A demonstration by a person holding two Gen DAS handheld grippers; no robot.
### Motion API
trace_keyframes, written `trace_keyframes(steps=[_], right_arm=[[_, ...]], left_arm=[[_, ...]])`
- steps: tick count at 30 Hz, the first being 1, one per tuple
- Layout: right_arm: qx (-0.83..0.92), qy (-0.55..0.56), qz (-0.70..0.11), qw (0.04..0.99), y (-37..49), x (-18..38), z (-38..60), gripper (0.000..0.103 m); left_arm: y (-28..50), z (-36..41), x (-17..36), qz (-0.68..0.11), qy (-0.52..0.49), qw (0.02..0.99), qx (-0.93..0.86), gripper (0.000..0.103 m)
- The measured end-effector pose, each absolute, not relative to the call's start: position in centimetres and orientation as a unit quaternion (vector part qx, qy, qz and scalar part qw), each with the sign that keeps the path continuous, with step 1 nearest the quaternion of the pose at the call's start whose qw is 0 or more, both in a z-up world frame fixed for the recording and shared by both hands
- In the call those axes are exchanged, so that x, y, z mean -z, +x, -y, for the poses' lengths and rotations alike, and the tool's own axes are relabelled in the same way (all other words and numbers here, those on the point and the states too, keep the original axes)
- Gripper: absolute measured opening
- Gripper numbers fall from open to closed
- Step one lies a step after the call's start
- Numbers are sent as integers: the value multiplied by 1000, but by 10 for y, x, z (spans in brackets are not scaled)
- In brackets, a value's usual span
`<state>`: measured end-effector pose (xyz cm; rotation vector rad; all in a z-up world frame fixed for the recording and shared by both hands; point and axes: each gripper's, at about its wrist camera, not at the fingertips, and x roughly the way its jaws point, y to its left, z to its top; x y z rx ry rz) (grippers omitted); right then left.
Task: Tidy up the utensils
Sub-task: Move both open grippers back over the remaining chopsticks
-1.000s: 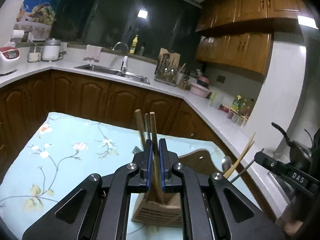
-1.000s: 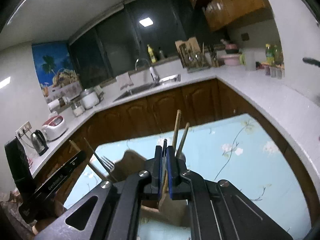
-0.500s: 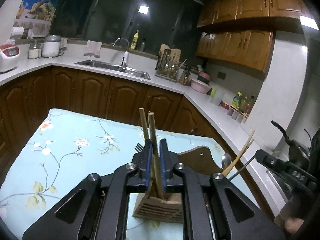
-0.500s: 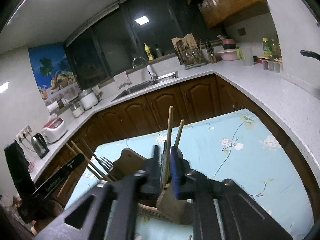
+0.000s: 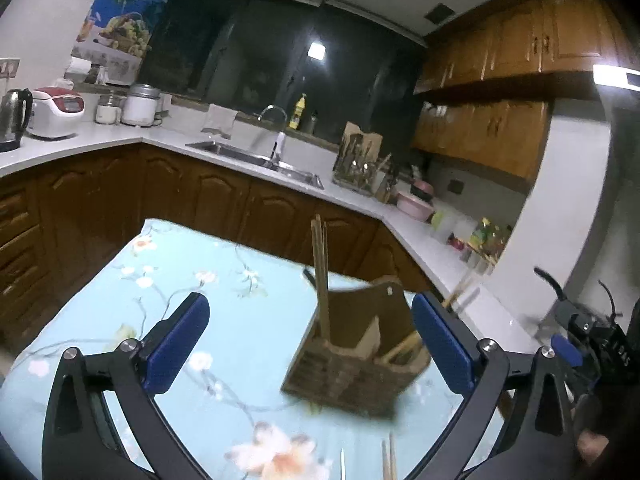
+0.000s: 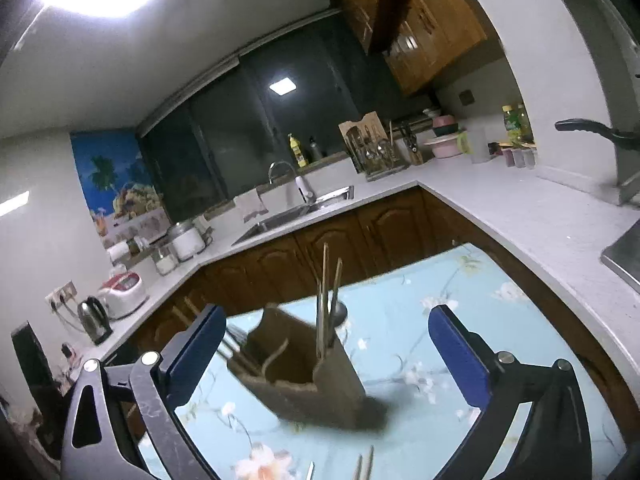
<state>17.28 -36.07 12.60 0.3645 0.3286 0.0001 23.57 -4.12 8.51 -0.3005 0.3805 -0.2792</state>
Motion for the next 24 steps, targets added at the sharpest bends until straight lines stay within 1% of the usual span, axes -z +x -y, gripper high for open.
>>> trace_keyframes(steps=[12, 20, 24], right_arm=[[22, 169, -205, 964, 99, -89, 354, 102], [45, 146, -241, 958, 74, -56, 350, 102], [55, 140, -257, 955, 66, -40, 348, 102]], left_arm=[[171, 30, -48, -243, -108, 955, 128, 103], [152, 28, -21, -272, -106, 947, 133, 103], [149, 41, -3, -323, -69, 931, 156, 103]])
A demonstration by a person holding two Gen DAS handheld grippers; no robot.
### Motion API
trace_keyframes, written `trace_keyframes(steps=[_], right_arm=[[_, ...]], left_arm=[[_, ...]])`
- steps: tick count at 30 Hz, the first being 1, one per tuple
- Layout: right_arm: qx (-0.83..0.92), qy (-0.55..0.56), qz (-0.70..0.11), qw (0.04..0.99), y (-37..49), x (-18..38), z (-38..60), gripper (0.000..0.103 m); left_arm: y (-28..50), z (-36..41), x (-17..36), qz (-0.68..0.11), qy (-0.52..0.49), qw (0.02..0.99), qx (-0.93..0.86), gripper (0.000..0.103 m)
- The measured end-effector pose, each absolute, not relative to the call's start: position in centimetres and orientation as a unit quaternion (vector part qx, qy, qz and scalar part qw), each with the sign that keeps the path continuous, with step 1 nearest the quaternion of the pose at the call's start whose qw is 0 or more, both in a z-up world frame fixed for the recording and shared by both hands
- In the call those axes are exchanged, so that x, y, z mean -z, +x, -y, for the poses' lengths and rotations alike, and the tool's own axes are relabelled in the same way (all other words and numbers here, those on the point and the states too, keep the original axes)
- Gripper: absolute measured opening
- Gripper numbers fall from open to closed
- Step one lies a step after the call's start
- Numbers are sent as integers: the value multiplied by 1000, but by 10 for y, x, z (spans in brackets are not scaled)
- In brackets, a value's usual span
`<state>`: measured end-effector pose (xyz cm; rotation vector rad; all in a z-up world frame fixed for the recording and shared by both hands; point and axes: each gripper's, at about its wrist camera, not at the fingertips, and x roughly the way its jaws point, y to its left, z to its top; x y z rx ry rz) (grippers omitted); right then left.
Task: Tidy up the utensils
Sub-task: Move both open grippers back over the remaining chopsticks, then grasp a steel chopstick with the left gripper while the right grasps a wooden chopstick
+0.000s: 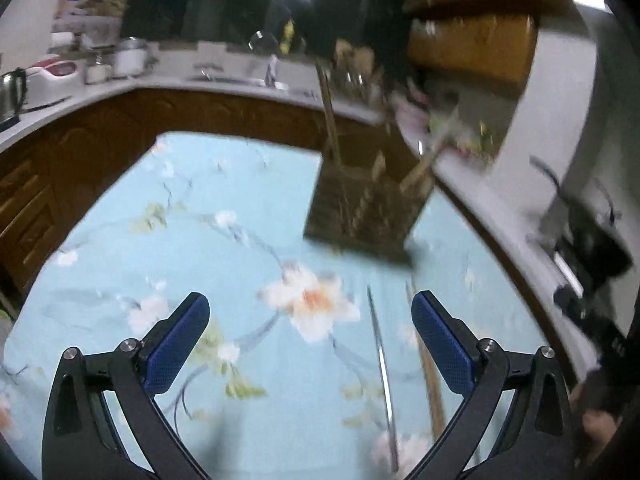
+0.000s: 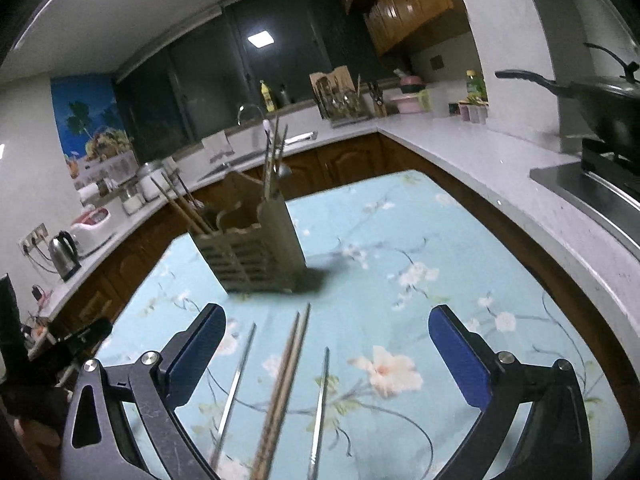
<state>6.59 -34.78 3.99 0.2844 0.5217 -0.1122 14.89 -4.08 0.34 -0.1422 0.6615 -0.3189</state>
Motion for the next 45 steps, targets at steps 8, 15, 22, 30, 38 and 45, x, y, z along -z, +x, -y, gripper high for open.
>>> trace_keyframes(steps=[8, 15, 22, 30, 38, 45], right_arm=[[53, 140, -291, 945, 66, -16, 347, 102], [47, 136, -317, 938, 76, -4, 347, 99], [32, 135, -363, 921, 95, 14, 340, 64], [13, 131, -409, 903, 124, 35, 333, 39], [-11, 131, -429, 894, 169, 43, 328, 33], [-19, 111, -451, 885, 213, 55, 322, 22]], left_arm=[[147, 59, 18, -364, -48, 914, 173, 103], [157, 67, 26, -386, -38, 905, 175, 103], [173, 79, 36, -415, -33, 889, 192, 84], [197, 105, 48, -449, -20, 867, 213, 68], [230, 127, 58, -473, -7, 850, 230, 57], [254, 145, 71, -494, 5, 834, 244, 37]])
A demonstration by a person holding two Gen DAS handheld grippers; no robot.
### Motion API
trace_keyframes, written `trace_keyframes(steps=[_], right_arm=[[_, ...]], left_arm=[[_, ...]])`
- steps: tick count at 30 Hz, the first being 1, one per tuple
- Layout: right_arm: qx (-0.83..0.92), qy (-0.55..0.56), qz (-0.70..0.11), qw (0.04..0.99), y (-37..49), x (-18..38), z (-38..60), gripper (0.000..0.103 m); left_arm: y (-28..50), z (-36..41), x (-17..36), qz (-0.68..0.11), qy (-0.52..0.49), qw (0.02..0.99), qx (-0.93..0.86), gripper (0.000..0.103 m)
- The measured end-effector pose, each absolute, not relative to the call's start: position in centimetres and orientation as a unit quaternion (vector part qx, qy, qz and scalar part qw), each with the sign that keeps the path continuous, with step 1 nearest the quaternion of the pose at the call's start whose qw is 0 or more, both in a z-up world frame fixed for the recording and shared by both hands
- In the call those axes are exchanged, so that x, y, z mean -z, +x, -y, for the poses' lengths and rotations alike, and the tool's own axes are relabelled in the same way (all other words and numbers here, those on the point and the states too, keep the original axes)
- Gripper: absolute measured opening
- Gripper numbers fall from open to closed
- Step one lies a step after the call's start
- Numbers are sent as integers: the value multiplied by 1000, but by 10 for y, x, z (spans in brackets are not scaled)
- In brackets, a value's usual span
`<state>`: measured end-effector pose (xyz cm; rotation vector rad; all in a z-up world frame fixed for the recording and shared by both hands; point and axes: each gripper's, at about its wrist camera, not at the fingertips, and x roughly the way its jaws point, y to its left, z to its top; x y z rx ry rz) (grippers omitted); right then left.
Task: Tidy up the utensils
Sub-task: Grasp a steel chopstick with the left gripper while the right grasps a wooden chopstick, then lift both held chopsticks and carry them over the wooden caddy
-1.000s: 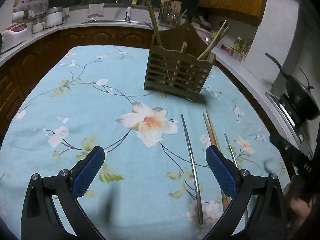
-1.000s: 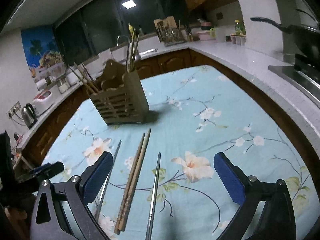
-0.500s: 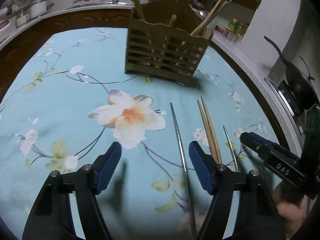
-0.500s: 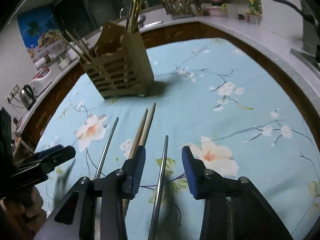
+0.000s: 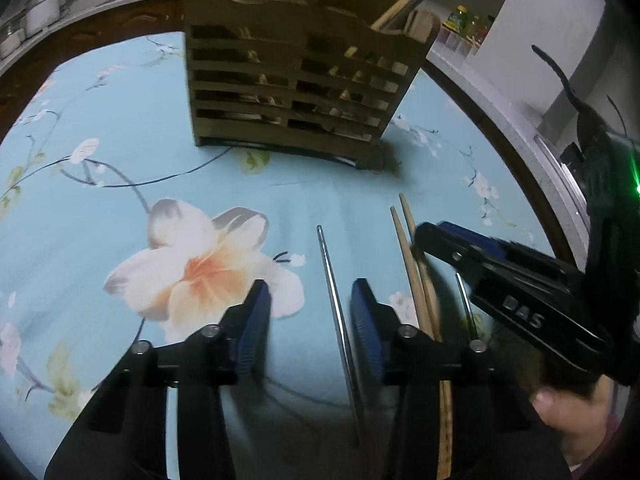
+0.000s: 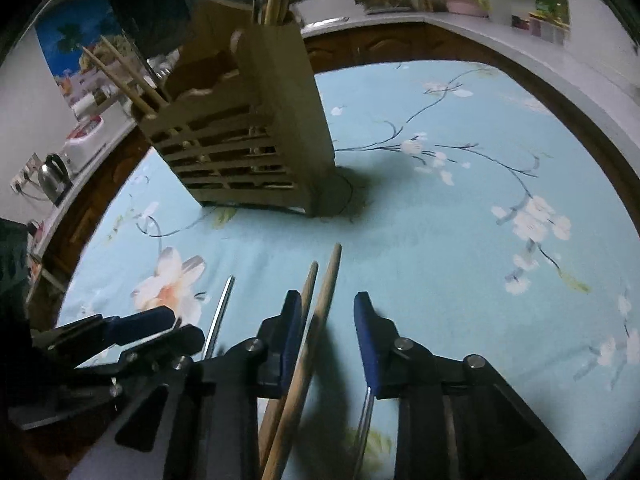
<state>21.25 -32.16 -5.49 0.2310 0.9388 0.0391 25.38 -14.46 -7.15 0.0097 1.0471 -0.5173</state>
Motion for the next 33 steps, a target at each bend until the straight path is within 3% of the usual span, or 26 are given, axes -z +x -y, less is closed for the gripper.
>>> trace_keyframes(steps=[3, 8, 13, 17, 23, 33], right_arm=[[-15, 103, -457, 883, 223, 60, 323, 16], [-24, 101, -464, 880, 232, 61, 327, 14], [-29, 86, -464, 881, 234, 60, 326, 12], [-26, 87, -463, 882, 230, 59, 327, 7], [-35, 130, -448, 884, 210, 47, 332, 5], [-56, 156, -381, 910, 169, -11, 332, 5]], left_arm=[[260, 152, 72, -491, 19, 835, 249, 36], [263, 167, 73, -485, 47, 837, 247, 30], [260, 173, 73, -473, 88, 844, 236, 8], [258, 171, 72, -471, 101, 843, 239, 4], [252, 139, 63, -478, 40, 840, 252, 4], [216, 93, -3, -418, -22, 865, 275, 4]])
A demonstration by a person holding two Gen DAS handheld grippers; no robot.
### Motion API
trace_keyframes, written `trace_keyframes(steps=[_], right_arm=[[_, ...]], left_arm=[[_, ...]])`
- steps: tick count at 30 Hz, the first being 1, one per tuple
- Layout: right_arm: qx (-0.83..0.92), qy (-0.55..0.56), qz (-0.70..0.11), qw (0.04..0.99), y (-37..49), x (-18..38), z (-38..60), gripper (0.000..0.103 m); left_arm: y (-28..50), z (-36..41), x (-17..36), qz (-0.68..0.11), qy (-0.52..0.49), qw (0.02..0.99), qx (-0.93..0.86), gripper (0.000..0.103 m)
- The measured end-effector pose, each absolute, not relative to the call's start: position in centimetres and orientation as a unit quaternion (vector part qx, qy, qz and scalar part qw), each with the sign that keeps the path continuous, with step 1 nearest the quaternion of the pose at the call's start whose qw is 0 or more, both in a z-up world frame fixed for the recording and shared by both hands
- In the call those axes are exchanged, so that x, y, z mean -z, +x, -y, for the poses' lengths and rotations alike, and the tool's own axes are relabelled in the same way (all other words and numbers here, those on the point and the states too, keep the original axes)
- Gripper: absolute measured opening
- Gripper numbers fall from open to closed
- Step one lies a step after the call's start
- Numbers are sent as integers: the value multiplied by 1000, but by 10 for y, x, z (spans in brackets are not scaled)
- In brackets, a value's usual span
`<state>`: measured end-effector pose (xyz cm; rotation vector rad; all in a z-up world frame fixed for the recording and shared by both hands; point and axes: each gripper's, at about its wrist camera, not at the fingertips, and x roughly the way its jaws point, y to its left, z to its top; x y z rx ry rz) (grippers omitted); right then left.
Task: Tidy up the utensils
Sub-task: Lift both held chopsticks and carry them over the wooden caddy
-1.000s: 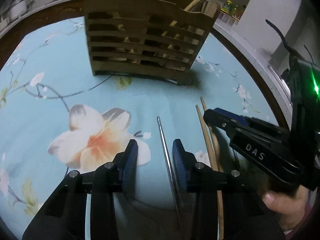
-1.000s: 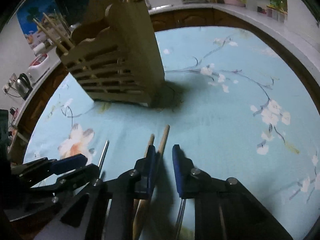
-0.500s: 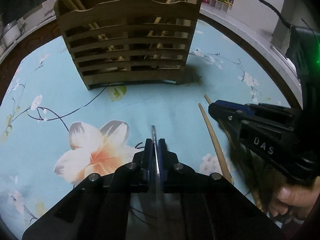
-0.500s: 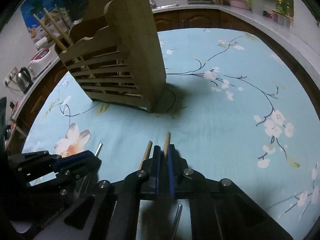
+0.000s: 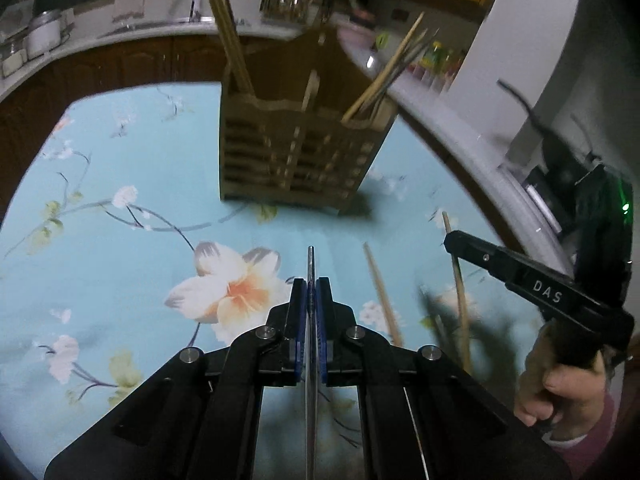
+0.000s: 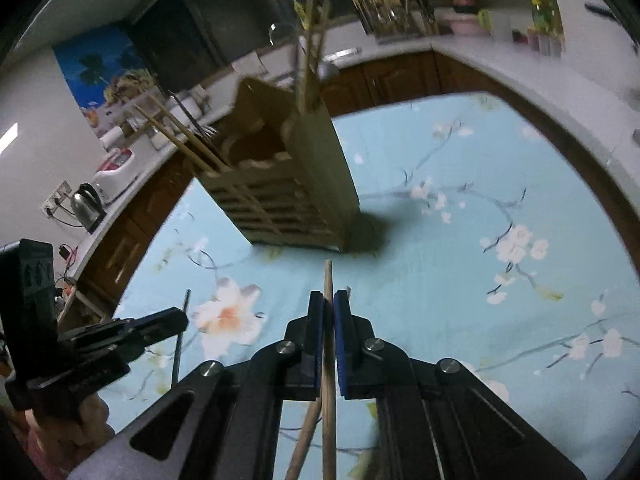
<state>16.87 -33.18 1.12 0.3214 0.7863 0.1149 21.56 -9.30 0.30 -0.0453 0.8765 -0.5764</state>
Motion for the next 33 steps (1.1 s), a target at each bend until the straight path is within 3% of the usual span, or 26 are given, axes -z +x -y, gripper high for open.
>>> trace_keyframes(steps=[14, 33], right_arm=[[-63, 141, -271, 950, 116, -106, 329, 5], [-51, 138, -217, 965, 133, -142, 331, 5]], left_arm=[[176, 59, -73, -339, -61, 891, 295, 4], [191, 35, -114, -282, -96, 912, 281, 4]])
